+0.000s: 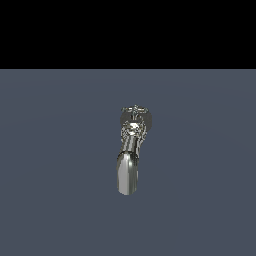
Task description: Turn on the faucet by rotating a designated handle.
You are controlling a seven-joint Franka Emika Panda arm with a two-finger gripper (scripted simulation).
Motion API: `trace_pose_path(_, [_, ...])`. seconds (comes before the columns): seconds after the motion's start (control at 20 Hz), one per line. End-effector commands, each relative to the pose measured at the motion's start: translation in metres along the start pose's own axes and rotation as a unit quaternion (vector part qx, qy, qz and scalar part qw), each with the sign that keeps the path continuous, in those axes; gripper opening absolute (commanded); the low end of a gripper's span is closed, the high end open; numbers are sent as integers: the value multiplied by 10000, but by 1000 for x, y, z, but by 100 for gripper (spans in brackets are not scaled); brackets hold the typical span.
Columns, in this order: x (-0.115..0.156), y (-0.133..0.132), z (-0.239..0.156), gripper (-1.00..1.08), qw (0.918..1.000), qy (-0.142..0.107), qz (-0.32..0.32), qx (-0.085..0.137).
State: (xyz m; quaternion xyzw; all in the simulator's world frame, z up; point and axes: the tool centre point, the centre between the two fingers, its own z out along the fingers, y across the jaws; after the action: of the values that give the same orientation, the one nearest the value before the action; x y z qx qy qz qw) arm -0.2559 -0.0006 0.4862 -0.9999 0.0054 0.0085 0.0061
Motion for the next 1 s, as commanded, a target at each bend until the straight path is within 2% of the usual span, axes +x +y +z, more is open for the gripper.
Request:
trace_pose_path(0.0, [7,2,24,-35,9997,-232,106,49])
trace_pose_path(0.05, [12,11,49,-11,9988,-418,169,170])
trace_pose_path(0.1, [19,10,60,13,9988,-467,59,125])
trace_pose_path(0.15, [22,17,83,22,9975,-701,65,-1])
trace_pose_path(0.2, [35,6,88,24,9979,-647,-61,-33])
trace_pose_path(0.3, [45,9,127,-5,9962,-849,175,71])
trace_pose_path(0.35, [43,42,149,-18,9927,-1010,618,218])
trace_pose_path(0.4, [49,25,167,-20,9935,-1085,325,135])
trace_pose_path(0.45, [54,28,182,-22,9925,-1118,477,160])
trace_pose_path(0.5, [67,26,186,-29,9922,-1036,636,259])
trace_pose_path(0.55, [79,19,194,-47,9929,-1002,582,263])
trace_pose_path(0.6, [89,31,204,-59,9938,-951,469,334])
trace_pose_path(0.65, [105,10,207,-65,9956,-844,255,304])
trace_pose_path(0.7, [125,43,208,-55,9946,-693,730,262])
trace_pose_path(0.75, [123,50,206,-55,9940,-661,831,253])
trace_pose_path(0.8, [127,26,223,-59,9966,-726,341,181])
trace_pose_path(0.85, [127,20,224,-59,9968,-734,282,172])
trace_pose_path(0.9, [144,49,223,-79,9966,-558,562,231])
trace_pose_path(0.95, [159,51,230,-84,9970,-476,611,7])
